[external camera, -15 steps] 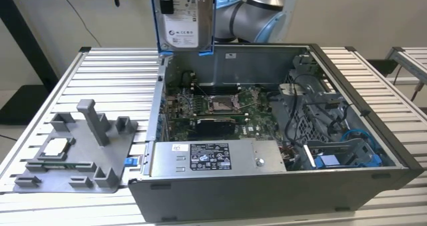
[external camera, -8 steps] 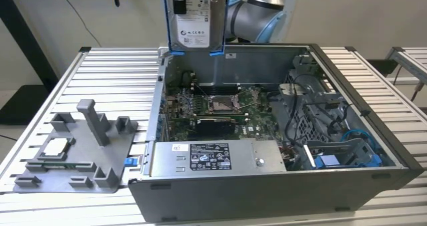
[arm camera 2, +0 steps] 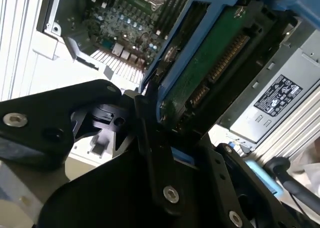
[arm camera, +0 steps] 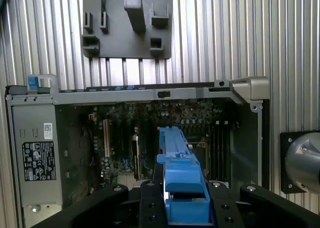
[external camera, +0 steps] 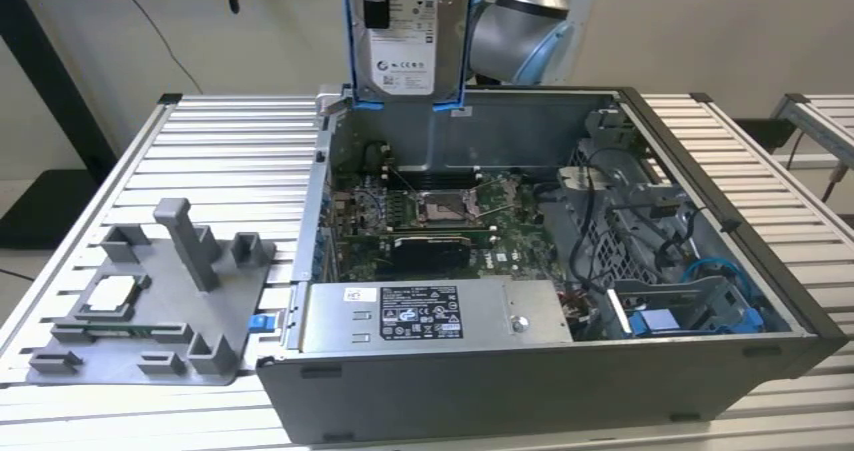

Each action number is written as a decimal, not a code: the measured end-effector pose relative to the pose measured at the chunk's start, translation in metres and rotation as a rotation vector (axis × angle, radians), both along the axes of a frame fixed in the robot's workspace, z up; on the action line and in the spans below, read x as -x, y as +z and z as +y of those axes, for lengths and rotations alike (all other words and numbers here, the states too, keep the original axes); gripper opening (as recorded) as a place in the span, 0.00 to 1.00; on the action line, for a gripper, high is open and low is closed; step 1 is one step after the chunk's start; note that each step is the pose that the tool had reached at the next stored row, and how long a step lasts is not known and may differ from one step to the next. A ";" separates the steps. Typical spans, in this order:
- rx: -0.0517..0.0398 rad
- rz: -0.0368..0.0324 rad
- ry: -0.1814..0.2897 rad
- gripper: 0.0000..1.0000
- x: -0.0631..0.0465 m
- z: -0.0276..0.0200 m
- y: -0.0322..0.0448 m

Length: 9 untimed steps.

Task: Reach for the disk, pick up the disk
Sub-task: 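Pick up the disk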

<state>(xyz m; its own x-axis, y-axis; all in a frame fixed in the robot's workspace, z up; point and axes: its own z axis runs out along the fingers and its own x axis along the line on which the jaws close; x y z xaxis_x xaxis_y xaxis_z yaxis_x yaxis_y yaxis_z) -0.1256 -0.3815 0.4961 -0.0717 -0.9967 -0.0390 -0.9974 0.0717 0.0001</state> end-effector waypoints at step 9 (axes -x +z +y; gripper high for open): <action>0.0000 0.0000 0.000 0.00 -0.024 0.0000 -0.0002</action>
